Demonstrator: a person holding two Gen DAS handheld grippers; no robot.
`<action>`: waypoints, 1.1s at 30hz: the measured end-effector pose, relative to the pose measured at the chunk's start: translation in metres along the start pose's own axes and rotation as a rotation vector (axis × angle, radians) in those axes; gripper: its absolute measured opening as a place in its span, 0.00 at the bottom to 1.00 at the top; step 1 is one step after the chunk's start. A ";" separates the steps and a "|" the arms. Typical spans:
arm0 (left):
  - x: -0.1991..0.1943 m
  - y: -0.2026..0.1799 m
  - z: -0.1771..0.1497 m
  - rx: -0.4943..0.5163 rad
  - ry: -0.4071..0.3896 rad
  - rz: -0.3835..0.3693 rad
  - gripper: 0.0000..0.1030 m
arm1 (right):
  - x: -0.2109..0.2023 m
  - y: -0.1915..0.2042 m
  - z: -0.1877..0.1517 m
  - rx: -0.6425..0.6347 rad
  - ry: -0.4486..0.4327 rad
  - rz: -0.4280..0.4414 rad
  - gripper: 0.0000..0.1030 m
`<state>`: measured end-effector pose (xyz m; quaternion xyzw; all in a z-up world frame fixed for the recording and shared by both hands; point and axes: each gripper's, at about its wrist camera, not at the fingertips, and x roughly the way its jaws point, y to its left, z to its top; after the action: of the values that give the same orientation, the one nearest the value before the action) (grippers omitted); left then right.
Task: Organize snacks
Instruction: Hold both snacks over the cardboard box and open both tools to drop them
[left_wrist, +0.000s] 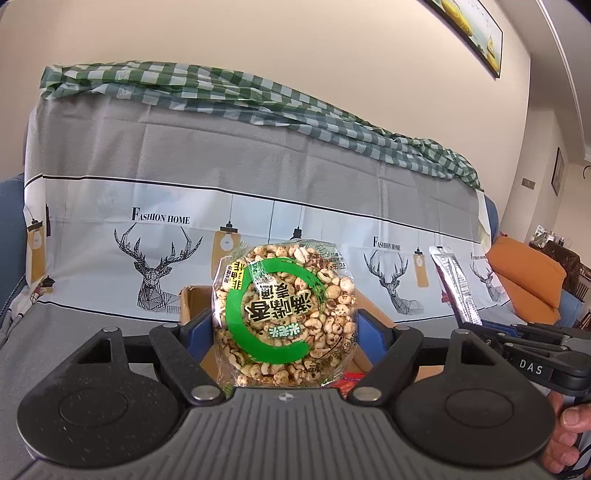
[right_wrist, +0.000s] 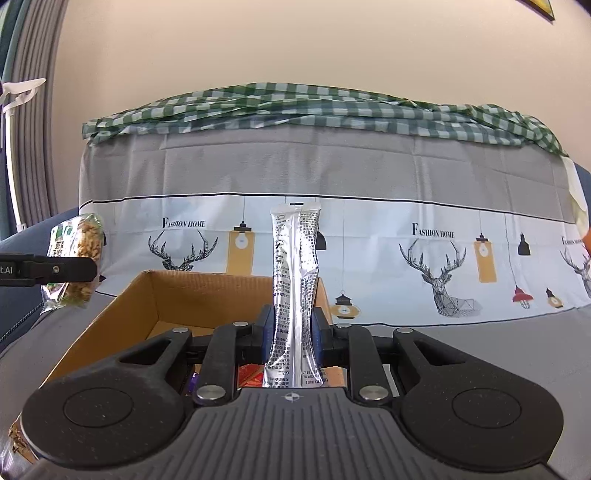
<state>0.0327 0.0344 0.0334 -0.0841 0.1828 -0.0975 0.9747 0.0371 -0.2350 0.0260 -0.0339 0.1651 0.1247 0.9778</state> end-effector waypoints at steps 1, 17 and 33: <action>0.000 0.000 0.000 -0.001 -0.001 -0.003 0.80 | 0.000 0.001 0.000 -0.002 0.000 0.001 0.21; 0.001 -0.008 -0.002 0.036 -0.008 -0.039 0.80 | -0.001 0.011 -0.001 -0.043 -0.006 0.019 0.21; 0.001 -0.010 -0.002 0.047 -0.011 -0.054 0.80 | -0.003 0.015 -0.002 -0.077 -0.019 0.036 0.21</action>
<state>0.0314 0.0246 0.0328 -0.0665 0.1729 -0.1278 0.9743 0.0302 -0.2216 0.0250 -0.0675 0.1514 0.1488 0.9749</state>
